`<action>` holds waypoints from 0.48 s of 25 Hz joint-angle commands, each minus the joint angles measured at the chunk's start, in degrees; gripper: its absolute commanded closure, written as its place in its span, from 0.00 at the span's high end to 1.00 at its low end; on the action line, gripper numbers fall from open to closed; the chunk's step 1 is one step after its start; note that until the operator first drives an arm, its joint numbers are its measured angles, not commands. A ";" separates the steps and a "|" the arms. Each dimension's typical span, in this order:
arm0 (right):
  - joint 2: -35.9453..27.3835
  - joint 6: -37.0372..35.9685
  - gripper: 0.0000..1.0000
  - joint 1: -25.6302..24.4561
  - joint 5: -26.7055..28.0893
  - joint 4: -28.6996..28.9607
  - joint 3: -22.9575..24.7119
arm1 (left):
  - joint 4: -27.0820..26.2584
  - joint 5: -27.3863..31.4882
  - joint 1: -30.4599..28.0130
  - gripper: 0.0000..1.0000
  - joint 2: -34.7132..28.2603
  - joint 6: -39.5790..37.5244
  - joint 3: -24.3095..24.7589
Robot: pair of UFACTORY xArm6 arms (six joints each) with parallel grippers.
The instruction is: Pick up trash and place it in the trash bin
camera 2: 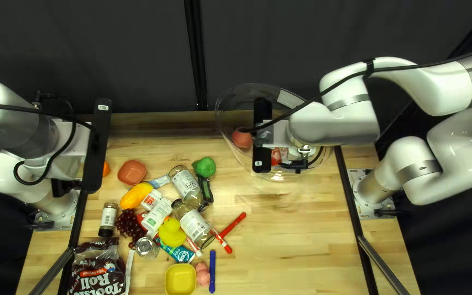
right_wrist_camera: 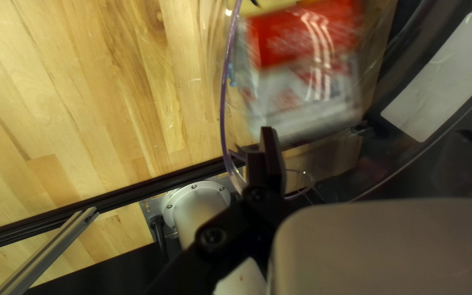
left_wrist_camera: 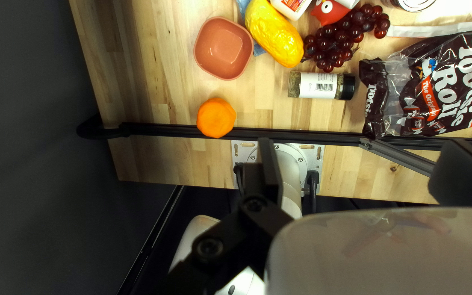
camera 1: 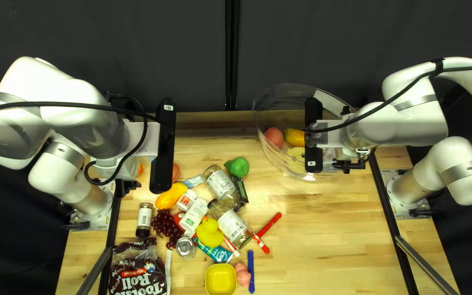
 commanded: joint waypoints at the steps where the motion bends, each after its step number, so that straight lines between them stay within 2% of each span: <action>1: 3.57 2.65 1.00 6.11 -2.55 -1.68 -3.20 | 0.00 0.00 0.00 1.00 0.00 0.00 0.00; 5: 11.27 4.97 1.00 10.84 -10.82 -2.87 -4.68 | 0.00 0.00 0.00 1.00 0.00 0.00 0.00; 12: 21.86 7.18 1.00 13.18 -24.38 -2.77 -4.26 | 0.00 0.00 0.00 1.00 0.00 0.00 0.00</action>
